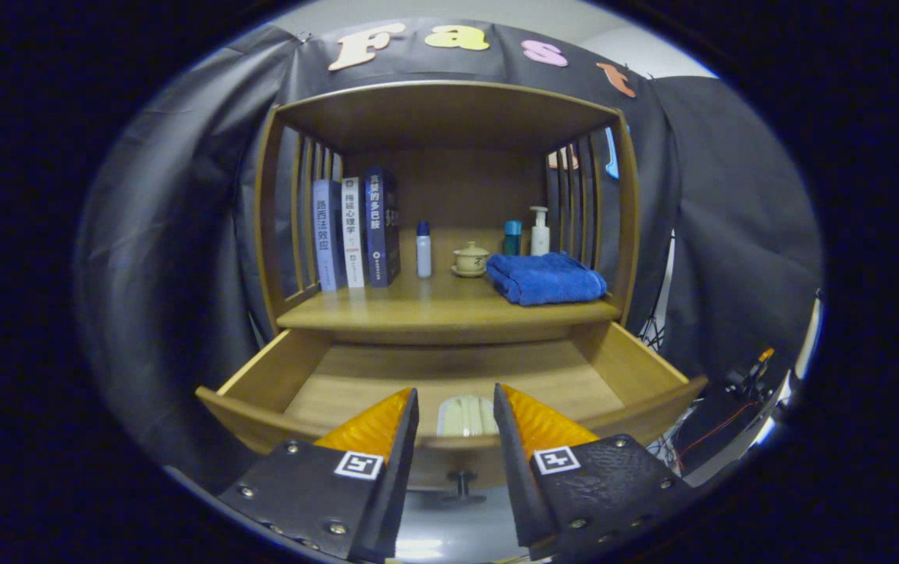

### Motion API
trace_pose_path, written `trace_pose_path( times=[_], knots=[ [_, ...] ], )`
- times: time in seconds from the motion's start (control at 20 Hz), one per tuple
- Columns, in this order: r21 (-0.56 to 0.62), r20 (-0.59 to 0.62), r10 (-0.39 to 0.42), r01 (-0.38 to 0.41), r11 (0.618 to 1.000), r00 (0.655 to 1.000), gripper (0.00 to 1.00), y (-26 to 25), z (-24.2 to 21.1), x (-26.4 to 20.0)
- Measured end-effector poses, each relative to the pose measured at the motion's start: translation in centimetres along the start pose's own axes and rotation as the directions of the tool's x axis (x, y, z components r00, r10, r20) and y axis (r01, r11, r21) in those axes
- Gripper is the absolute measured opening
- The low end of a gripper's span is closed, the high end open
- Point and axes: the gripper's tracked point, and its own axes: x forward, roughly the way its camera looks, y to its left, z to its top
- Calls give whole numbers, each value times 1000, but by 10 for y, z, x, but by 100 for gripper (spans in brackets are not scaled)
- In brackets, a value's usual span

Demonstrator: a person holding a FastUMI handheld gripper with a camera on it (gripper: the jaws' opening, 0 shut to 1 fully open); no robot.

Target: Pull open the drawer, take out the items inside it, and place them on the countertop above the cabinet.

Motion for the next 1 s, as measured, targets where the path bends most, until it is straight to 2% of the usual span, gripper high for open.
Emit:
trace_pose_path(
  times=[0.15, 0.25, 0.45, 0.6, 0.75, 0.8, 0.85, 0.9, 1.0],
  knots=[
    [-17, -158, -16, 14, 1000, 987, 56, 0, -8, 39],
    [-20, -259, -25, 20, 1000, 966, 56, 1, -20, 62],
    [-11, -442, -9, 5, 1000, 897, 56, 1, -54, 93],
    [-39, -542, -32, 12, 999, 840, 56, -5, -79, 106],
    [-70, -582, -57, 21, 997, 811, 56, -12, -96, 112],
    [-69, -593, -47, 8, 998, 804, 44, -11, -99, 114],
    [-70, -576, -46, 7, 998, 816, 32, -10, -93, 111],
    [-87, -559, -79, 36, 996, 825, 20, -18, -89, 115],
    [-96, -505, -91, 48, 994, 858, 20, -20, -73, 109]
  ],
)
